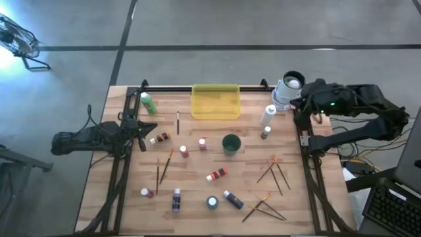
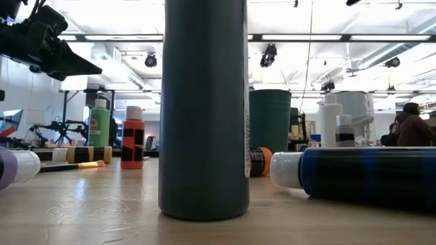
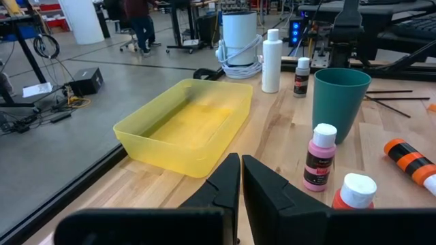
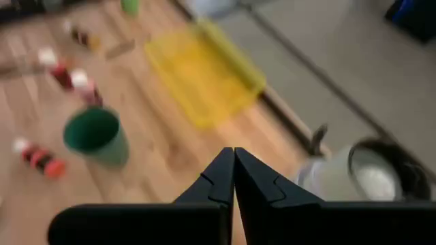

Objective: Pick & Place Paint Supplies
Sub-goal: Put the gold paint brush into the green cup

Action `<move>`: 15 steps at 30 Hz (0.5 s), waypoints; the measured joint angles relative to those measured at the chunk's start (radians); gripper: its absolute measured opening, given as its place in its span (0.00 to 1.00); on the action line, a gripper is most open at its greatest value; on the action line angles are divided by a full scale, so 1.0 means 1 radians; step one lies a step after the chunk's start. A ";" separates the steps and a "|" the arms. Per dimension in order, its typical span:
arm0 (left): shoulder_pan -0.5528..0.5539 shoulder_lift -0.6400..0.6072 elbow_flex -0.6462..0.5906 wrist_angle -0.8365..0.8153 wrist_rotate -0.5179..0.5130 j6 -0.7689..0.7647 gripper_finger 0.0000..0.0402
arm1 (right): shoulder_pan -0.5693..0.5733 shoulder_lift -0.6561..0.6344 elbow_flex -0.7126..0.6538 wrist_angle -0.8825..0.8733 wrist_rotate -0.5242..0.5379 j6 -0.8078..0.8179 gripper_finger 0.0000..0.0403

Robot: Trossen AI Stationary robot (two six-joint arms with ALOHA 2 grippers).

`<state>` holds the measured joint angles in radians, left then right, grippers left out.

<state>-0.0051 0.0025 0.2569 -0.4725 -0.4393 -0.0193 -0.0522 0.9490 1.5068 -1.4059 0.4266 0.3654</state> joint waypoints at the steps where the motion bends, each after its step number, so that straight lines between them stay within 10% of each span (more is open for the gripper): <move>1: 0.000 0.000 0.000 0.000 0.000 0.000 0.06 | 0.000 0.014 0.005 -0.026 -0.015 0.006 0.04; 15: 0.000 0.000 0.000 0.000 0.000 0.000 0.06 | 0.000 0.181 0.144 -0.164 -0.186 -0.025 0.41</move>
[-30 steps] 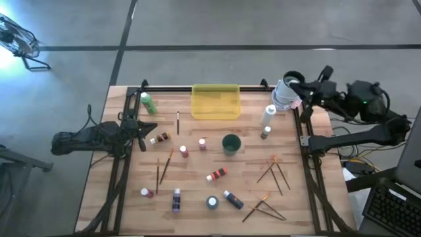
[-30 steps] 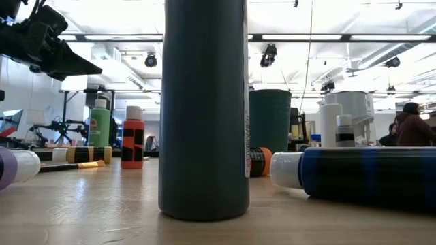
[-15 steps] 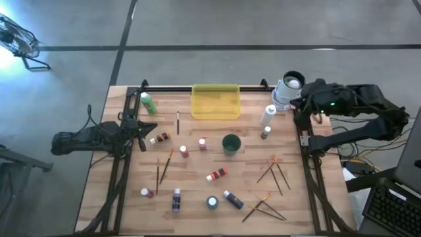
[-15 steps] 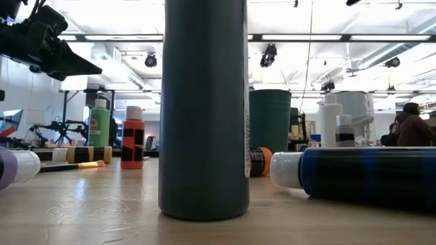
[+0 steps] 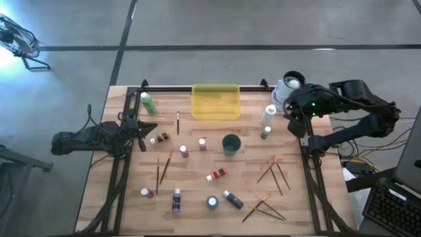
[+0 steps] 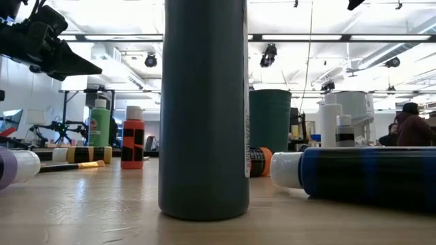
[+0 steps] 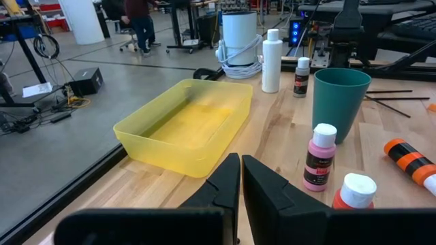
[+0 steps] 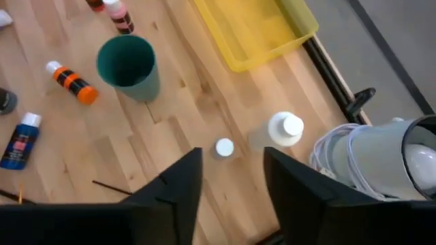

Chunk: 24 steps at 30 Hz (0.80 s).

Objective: Pick & Place Paint Supplies
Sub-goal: Put the gold paint brush into the green cup

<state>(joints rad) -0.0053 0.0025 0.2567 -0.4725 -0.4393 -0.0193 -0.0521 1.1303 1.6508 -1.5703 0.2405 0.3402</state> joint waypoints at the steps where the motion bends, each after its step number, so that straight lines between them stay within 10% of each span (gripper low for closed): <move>1: 0.000 0.000 0.000 0.000 0.000 0.000 0.06 | 0.000 0.004 -0.001 0.000 -0.006 0.000 0.44; 24: 0.000 0.000 0.000 -0.010 0.000 0.000 0.06 | 0.003 0.003 -0.023 -0.001 -0.053 0.123 0.77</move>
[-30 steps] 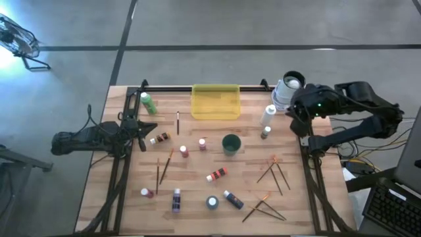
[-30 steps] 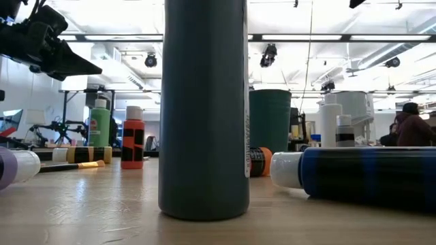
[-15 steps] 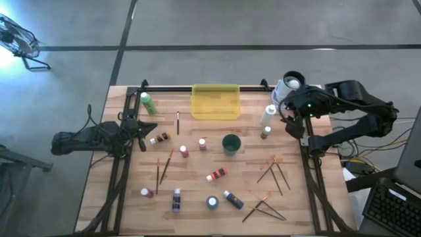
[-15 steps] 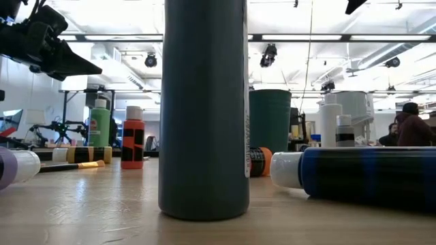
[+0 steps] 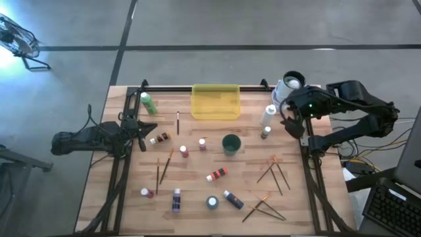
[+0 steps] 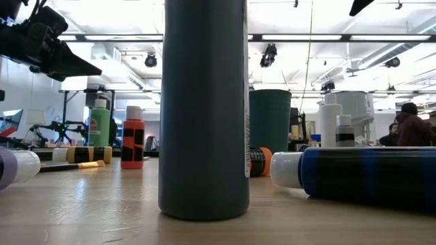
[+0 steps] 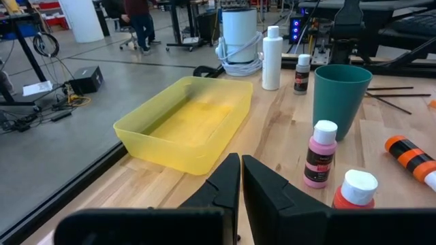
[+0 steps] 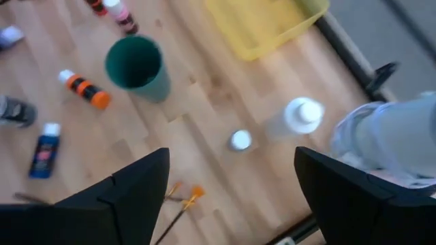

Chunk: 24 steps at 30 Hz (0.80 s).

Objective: Pick & Place Paint Supplies
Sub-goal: Put the gold paint brush into the green cup

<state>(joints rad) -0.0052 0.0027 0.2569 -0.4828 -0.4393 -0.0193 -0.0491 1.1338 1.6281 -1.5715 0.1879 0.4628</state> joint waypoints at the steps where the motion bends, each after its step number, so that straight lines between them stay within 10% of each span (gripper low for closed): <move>1: 0.000 0.000 0.000 0.000 0.000 0.000 0.06 | 0.002 0.000 -0.007 0.000 -0.009 0.002 0.77; 24: 0.000 0.000 0.000 -0.042 -0.005 0.000 0.06 | 0.021 0.000 -0.028 0.000 -0.006 -0.010 0.56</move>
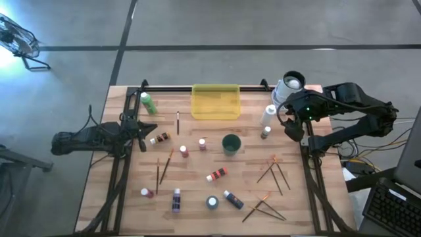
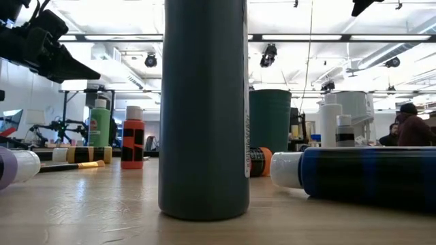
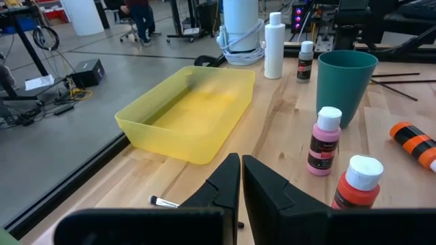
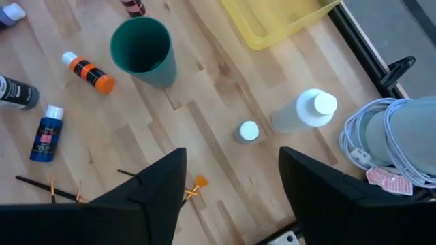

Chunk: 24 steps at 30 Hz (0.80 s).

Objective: Pick & Place Paint Supplies
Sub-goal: Put the gold paint brush into the green cup

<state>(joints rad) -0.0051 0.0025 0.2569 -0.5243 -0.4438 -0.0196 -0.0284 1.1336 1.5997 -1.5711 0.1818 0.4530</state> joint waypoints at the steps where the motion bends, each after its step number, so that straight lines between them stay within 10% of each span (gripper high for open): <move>1: 0.000 0.000 0.000 0.000 0.000 0.000 0.06 | 0.000 0.000 0.000 0.000 0.000 0.000 0.55; 24: 0.000 0.000 0.000 0.000 0.001 0.000 0.06 | 0.000 -0.001 0.000 0.000 0.001 0.000 0.64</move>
<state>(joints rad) -0.0051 0.0025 0.2569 -0.5243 -0.4431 -0.0196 -0.0284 1.1324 1.5997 -1.5711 0.1827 0.4532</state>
